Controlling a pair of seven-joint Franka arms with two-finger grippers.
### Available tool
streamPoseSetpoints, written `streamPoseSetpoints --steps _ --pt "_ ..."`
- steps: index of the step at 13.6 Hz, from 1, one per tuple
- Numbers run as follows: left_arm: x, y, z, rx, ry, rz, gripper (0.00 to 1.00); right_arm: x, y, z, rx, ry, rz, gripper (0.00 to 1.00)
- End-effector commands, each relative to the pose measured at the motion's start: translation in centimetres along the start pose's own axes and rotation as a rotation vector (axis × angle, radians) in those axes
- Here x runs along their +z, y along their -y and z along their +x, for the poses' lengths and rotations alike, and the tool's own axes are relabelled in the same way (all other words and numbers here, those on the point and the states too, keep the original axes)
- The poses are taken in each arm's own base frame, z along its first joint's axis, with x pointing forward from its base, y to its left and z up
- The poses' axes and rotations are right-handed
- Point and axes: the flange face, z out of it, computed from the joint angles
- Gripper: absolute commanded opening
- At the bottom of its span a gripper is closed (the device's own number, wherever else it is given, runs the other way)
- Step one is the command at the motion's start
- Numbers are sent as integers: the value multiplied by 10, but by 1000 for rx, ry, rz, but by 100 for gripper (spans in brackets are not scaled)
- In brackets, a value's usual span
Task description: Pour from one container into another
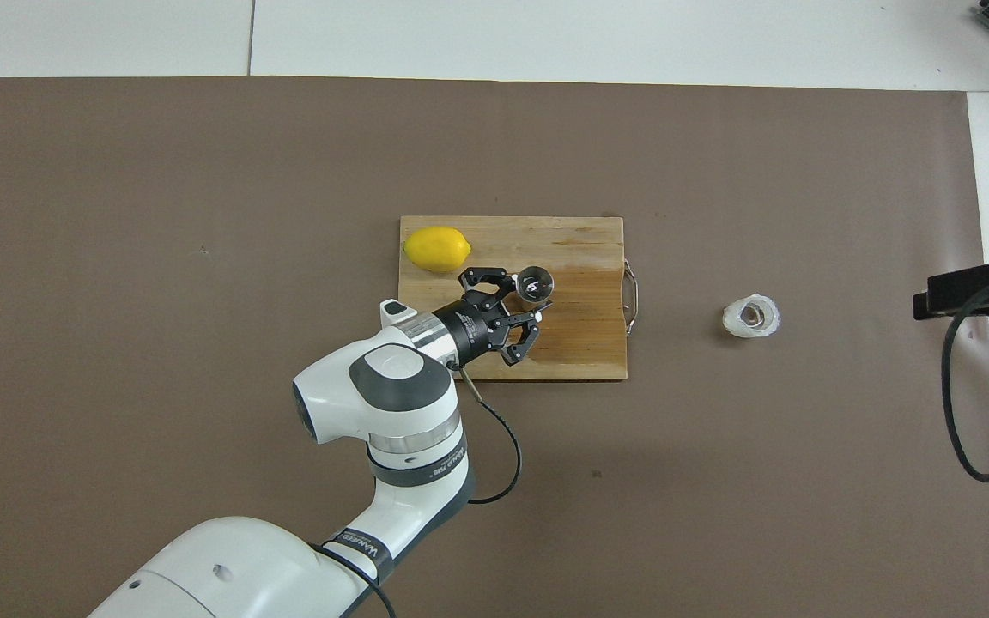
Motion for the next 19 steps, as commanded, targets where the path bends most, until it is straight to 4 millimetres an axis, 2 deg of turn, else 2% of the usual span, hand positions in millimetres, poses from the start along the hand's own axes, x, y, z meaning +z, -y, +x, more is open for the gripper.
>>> streamPoseSetpoints --steps 1,5,7,9,12,14,17,18,19 --pt "-7 1 -1 -5 16 0 100 -2 -3 -6 -17 1 18 100" --pt "-13 -6 -3 39 -1 -12 100 -1 -2 -9 -25 19 16 100" --pt "-25 -20 -6 54 -22 -54 100 -1 -2 -18 -54 63 14 100" --pt "-28 -22 -9 100 -32 -55 100 -2 4 -22 -173 74 18 100" --pt "-33 -29 -15 233 -79 -38 100 5 -6 -24 -466 80 34 100" --pt "-38 -36 -16 294 -98 -29 100 14 -18 -22 -648 56 38 100" --pt "-50 -51 -17 433 -147 -9 100 32 -63 -19 -836 -7 77 100" --pt "-55 -54 -25 494 -157 -4 100 41 -84 -16 -915 -31 83 100" --pt "-60 -60 -23 526 -174 -2 100 53 -100 -15 -965 -52 121 100"
